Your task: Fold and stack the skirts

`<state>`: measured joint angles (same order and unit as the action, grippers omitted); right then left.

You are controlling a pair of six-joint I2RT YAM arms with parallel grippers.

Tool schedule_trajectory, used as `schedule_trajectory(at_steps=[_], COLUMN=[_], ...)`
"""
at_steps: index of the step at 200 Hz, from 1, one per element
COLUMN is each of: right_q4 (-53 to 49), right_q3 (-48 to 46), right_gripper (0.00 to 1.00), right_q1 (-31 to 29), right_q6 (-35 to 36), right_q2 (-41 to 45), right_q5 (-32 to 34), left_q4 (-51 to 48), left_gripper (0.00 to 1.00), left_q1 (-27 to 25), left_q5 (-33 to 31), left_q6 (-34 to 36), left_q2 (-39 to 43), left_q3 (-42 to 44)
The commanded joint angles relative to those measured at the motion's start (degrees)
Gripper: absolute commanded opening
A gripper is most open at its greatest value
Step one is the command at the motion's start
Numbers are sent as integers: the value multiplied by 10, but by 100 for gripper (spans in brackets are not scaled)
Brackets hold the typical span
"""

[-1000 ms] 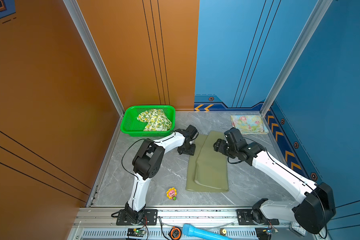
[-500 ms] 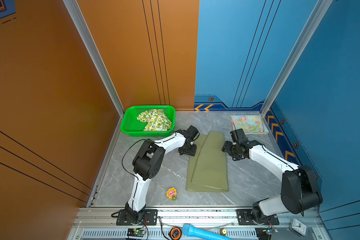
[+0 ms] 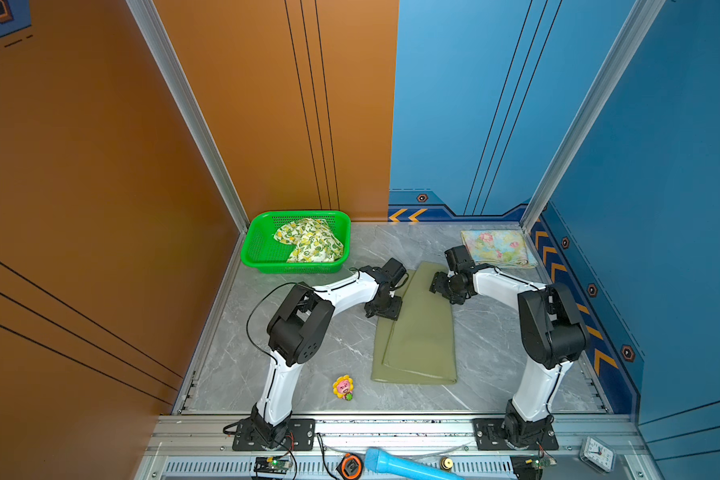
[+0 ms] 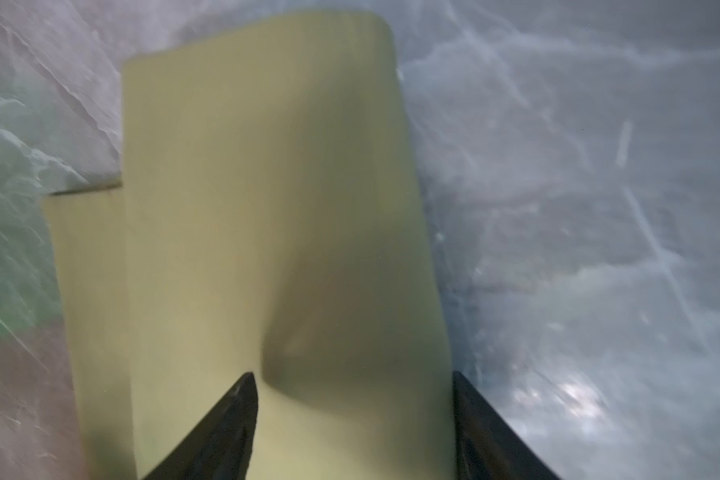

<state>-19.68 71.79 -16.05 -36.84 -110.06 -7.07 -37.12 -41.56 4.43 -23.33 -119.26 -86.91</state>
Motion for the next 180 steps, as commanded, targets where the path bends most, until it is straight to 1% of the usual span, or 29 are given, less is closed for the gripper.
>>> schedule_trajectory(at_steps=[1,24,39,54,64,75,92,116,133,159,180], right_q4=[21,8,-8,-50,-63,-68,-67,-84,-100,-100,-103], right_q3=[78,168,215,253,252,228,168,72,-7,-138,-218], right_gripper=[71,72,74,77,78,79,79,79,81,82,81], right_q1=[-6,-7,-6,-3,3,16,38,53,53,40,25], right_q6=[25,41,60,88,100,98,89,79,43,-23,-59], right_q2=[-49,-80,-84,-84,-69,-40,21,122,196,305,382], right_q5=[-37,-58,-70,-60,-45,-40,-33,12,47,82,93], left_q4=[-38,-34,-35,-35,-35,-35,-35,-35,-35,-37,-54], left_gripper=[60,60,61,62,62,63,63,63,64,64,64], left_q1=[-42,-79,-100,-112,-115,-110,-97,-62,-28,20,44], left_q5=[43,51,63,73,77,76,75,71,68,52,32], left_q6=[-37,-58,-66,-69,-67,-65,-57,-41,-34,-19,1], left_q2=[-26,-27,-30,-28,-21,-5,30,85,110,102,63], left_q3=[32,17,0,-13,-14,-6,16,41,45,12,-45])
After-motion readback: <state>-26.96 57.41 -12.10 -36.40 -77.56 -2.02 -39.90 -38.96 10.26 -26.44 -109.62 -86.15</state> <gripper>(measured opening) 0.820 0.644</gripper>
